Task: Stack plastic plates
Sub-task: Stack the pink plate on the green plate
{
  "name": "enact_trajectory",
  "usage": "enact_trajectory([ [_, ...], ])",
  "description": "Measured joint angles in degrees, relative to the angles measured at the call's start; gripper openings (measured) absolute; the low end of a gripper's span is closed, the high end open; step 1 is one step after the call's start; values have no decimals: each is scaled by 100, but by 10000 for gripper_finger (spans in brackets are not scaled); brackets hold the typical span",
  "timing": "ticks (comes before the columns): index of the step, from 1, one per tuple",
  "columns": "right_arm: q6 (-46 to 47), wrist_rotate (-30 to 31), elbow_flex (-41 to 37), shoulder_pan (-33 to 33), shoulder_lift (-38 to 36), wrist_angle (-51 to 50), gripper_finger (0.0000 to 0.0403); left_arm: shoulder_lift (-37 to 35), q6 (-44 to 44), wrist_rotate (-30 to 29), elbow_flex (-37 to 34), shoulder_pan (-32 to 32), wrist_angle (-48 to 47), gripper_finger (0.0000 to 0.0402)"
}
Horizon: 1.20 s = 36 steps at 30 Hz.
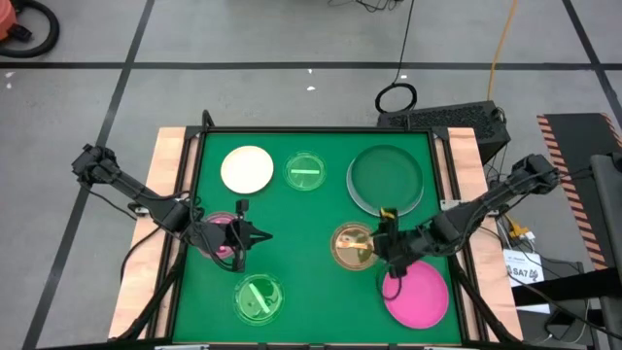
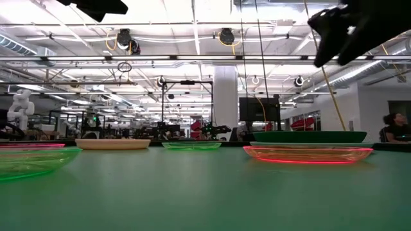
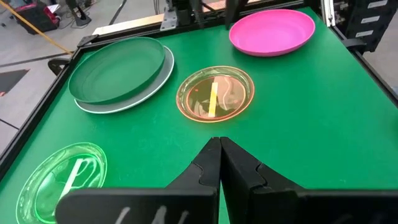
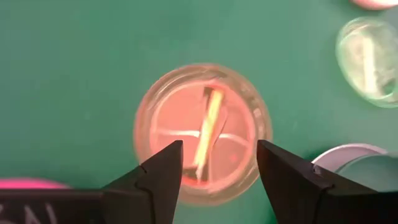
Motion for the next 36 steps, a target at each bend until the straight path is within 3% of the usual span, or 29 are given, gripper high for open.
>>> enact_trajectory([
  [10,406,-901,837,470,382,-1375,199,-1,4,0,2,-1,4,8],
  [24,402,-1425,840,519,513,-1764,199,-1,-3,0,0,-2,3,8],
  [36,136,-1719,840,518,1609,-1740,193,-1,-11,0,1,-1,4,8],
])
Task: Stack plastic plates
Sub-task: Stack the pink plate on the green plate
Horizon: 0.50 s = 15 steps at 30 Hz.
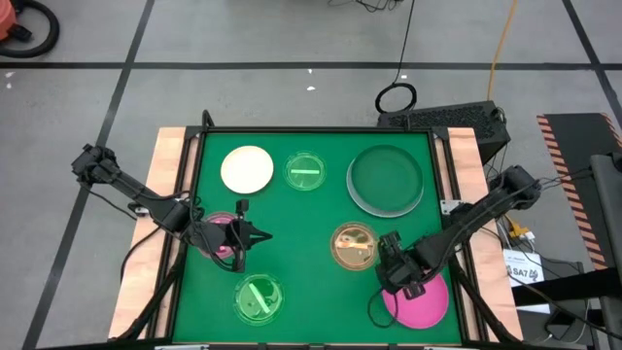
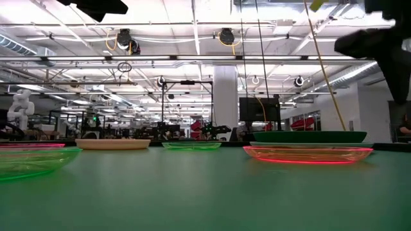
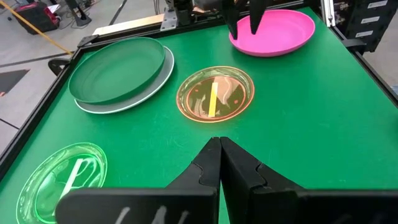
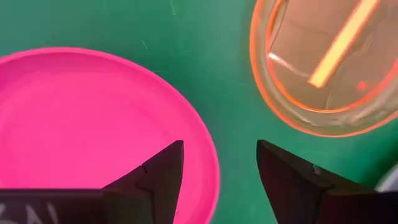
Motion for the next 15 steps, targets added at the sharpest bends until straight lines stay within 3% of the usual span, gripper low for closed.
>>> enact_trajectory([
  [15,-251,-153,-2,-4,852,24,115,0,0,-2,-2,-1,-2,8],
])
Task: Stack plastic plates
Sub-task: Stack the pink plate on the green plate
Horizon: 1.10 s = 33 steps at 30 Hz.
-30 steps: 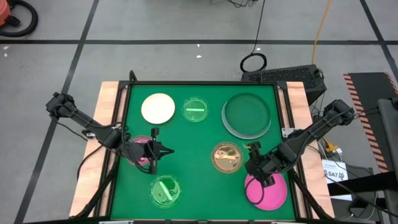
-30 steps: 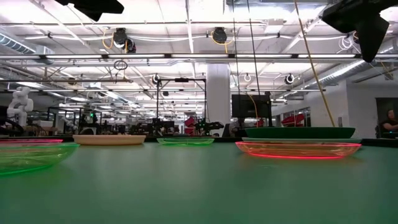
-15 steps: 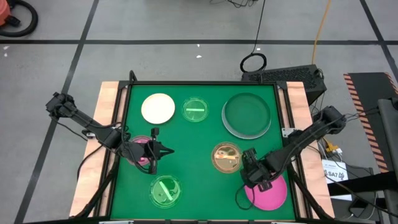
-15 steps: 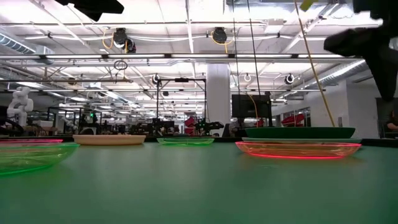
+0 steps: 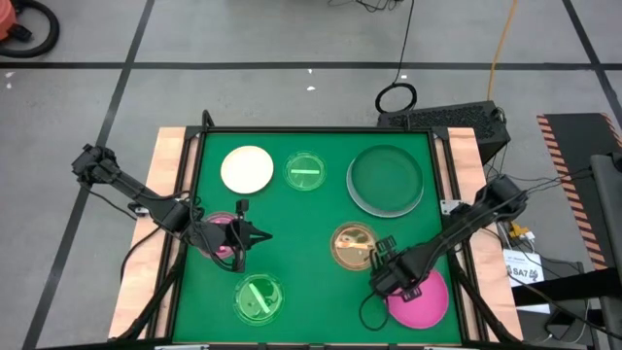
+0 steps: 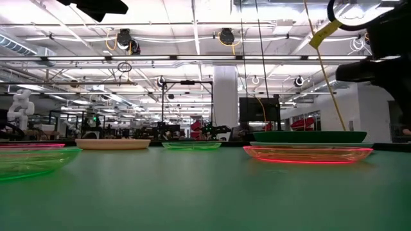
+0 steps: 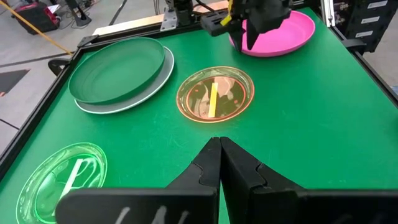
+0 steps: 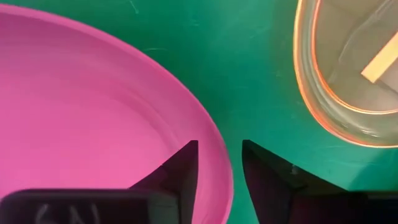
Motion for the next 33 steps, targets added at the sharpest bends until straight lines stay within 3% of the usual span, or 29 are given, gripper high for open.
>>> enact_trajectory([
  [6,-81,-10,-1,0,35,70,85,0,0,2,0,1,0,8],
  [15,-155,-44,-2,0,31,200,8,0,0,2,1,0,0,8],
  [25,-153,-173,-2,0,-126,174,4,0,0,2,0,2,7,8],
  [33,59,-133,-2,-216,-895,201,1,0,192,0,2,2,354,8],
])
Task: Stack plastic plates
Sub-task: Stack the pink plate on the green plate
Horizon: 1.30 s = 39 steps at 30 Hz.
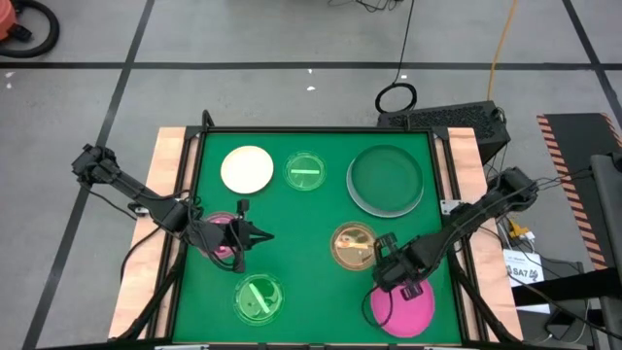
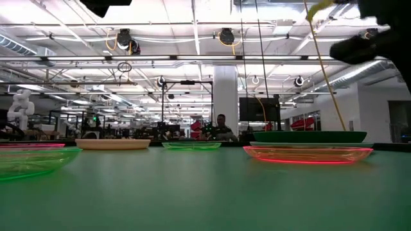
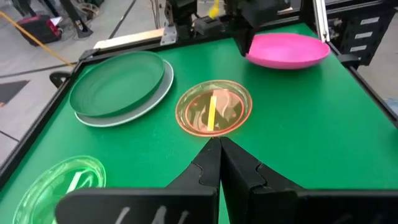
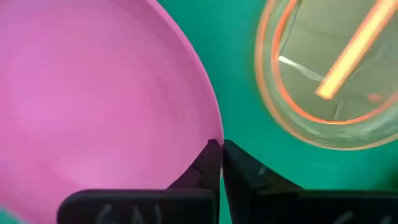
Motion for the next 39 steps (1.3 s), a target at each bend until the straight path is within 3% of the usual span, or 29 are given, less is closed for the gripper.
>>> enact_trajectory([
  [13,-146,143,0,-825,-1400,288,0,84,264,-4,2,43,487,8],
  [19,-372,100,0,-1441,-1739,507,0,589,1260,-20,4,44,1331,16],
  [23,-656,-198,0,-1930,-1760,724,0,1042,1923,-26,6,44,2031,45],
  [33,-1092,-1461,-2,-3203,-1535,1171,0,2039,2761,-146,816,-15,1978,175],
  [39,-1245,-1947,-2,-3663,-1304,1155,0,3044,3561,-152,1765,-89,1451,199],
])
